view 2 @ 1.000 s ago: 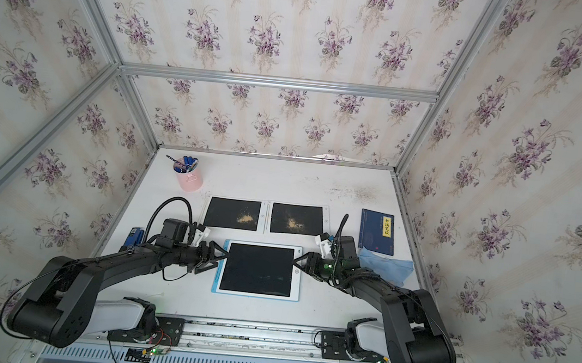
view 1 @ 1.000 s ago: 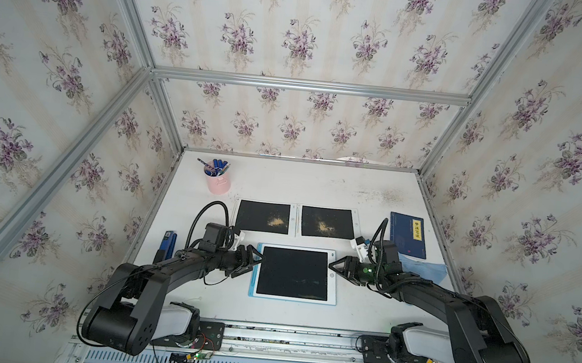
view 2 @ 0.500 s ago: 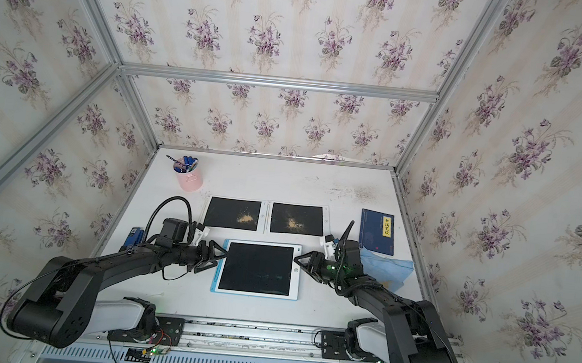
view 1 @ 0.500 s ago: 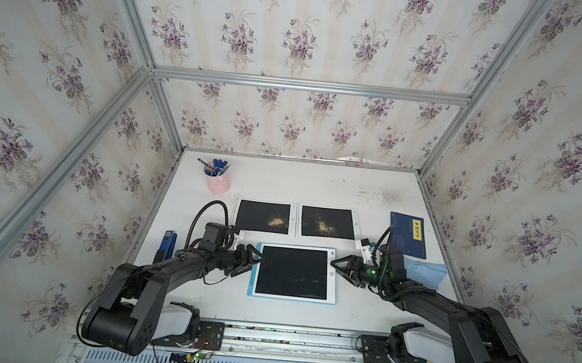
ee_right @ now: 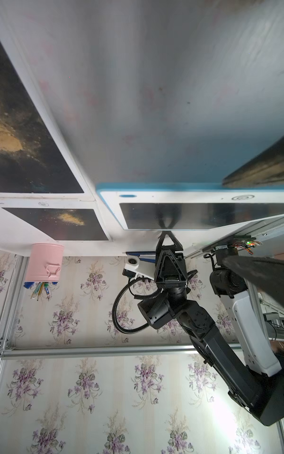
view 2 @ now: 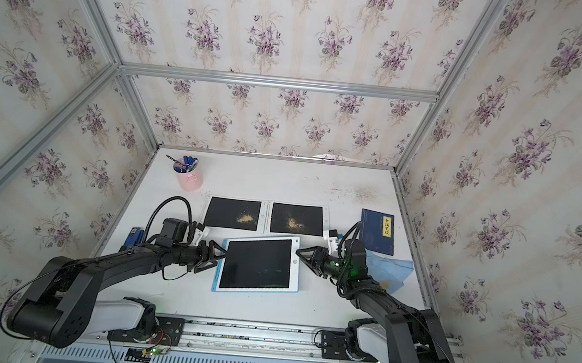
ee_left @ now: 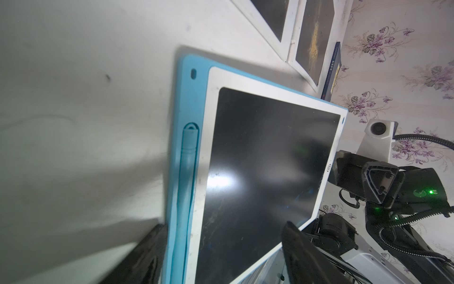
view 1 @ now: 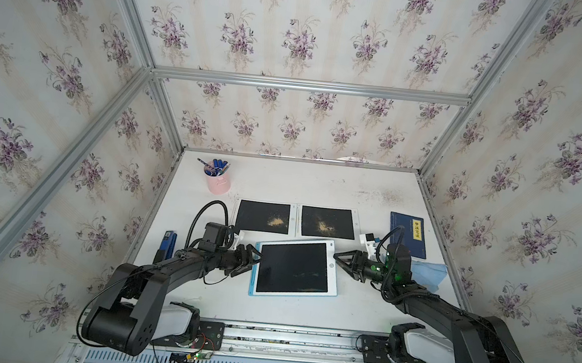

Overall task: Wipe the drawing tablet
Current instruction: Pick up the drawing tablet from the center of the board.

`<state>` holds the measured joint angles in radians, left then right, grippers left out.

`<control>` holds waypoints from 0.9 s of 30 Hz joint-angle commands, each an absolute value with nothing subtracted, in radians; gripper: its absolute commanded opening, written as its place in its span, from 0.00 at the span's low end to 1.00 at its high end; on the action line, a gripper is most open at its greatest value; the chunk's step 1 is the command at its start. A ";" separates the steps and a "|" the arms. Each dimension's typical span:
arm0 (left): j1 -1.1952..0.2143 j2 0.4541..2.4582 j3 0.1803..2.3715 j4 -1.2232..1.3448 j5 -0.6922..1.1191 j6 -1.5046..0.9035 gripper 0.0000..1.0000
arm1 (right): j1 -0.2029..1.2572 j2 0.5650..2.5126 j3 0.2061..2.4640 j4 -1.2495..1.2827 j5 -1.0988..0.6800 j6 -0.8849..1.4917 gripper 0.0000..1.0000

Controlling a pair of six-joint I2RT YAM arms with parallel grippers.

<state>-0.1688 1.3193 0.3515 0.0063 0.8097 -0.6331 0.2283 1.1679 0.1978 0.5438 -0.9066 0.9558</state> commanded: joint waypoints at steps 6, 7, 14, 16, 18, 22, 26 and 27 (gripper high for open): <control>-0.173 1.333 0.334 -0.142 0.665 -0.625 0.77 | 0.218 1.167 0.190 0.585 -1.034 1.008 0.18; -0.173 1.332 0.334 -0.142 0.664 -0.625 0.77 | 0.218 1.167 0.188 0.586 -1.034 1.009 0.14; -0.173 1.331 0.333 -0.144 0.666 -0.624 0.77 | 0.217 1.183 0.187 0.592 -1.034 1.009 0.25; -0.173 1.329 0.332 -0.145 0.664 -0.627 0.77 | 0.218 1.188 0.186 0.598 -1.036 1.010 0.34; -0.173 1.330 0.331 -0.145 0.666 -0.627 0.77 | 0.217 1.196 0.182 0.618 -1.044 1.024 0.43; -0.173 1.327 0.331 -0.145 0.664 -0.627 0.77 | 0.218 1.218 0.159 0.721 -1.058 1.095 0.38; -0.174 1.327 0.331 -0.145 0.664 -0.626 0.77 | 0.217 1.244 0.129 0.868 -1.072 1.192 0.14; -0.173 1.325 0.328 -0.145 0.664 -0.626 0.77 | 0.217 1.246 0.126 0.886 -1.074 1.207 0.09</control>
<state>-0.1688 1.3132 0.3489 0.0051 0.8036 -0.6334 0.2085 1.2366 0.1341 0.7815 -0.9562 1.1141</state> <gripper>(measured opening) 0.766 0.100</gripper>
